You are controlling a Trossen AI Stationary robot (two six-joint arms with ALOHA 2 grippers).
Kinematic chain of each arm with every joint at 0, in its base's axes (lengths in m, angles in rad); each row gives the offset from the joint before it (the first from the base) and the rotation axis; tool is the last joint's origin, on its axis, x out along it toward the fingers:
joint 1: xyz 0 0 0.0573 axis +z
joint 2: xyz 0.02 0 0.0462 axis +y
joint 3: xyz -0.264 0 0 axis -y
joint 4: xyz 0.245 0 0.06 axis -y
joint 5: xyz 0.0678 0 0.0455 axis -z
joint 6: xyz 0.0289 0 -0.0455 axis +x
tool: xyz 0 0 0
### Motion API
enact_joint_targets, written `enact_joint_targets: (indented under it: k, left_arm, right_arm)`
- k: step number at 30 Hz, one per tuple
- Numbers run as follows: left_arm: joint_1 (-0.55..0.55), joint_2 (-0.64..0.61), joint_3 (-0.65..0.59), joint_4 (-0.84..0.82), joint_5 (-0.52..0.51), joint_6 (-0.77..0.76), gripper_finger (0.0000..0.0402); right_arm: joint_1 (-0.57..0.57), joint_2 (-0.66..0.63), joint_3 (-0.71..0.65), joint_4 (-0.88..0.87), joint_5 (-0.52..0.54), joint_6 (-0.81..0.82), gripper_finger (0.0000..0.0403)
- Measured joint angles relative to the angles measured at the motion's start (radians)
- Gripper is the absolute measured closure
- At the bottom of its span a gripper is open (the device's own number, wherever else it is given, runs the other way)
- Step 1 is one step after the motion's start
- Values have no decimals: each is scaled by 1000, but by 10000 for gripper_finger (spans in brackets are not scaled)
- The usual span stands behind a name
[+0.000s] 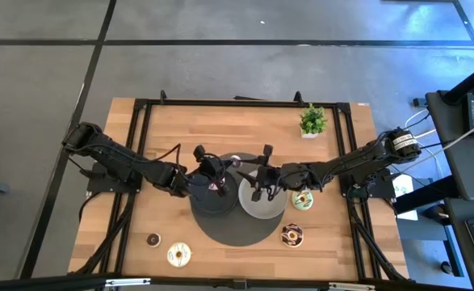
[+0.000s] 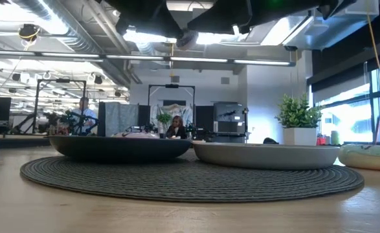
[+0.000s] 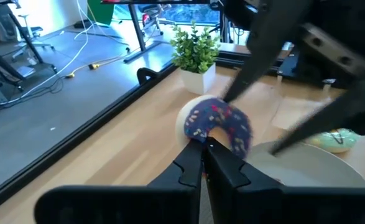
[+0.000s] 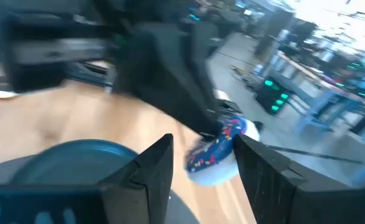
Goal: Pick & Place donuts
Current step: Put the small blue donut on the gray plate
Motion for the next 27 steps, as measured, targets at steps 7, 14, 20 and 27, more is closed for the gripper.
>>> enact_joint_targets:
  k: [7, 14, 20, 27]
  left_arm:
    - [-2, 0, 0, 18, 10, 11, 394]
    - [-2, 0, 0, 18, 10, 25, 396]
    - [-2, 0, 0, 18, 19, 26, 394]
    - [-1, 0, 0, 19, 29, 38, 390]
  right_arm:
    - [-1, 0, 0, -1, 27, 2, 229]
    - [-5, 0, 0, -1, 29, 51, 272]
    - [-6, 0, 0, -2, 54, 44, 336]
    - [-5, 0, 0, -9, 75, 25, 391]
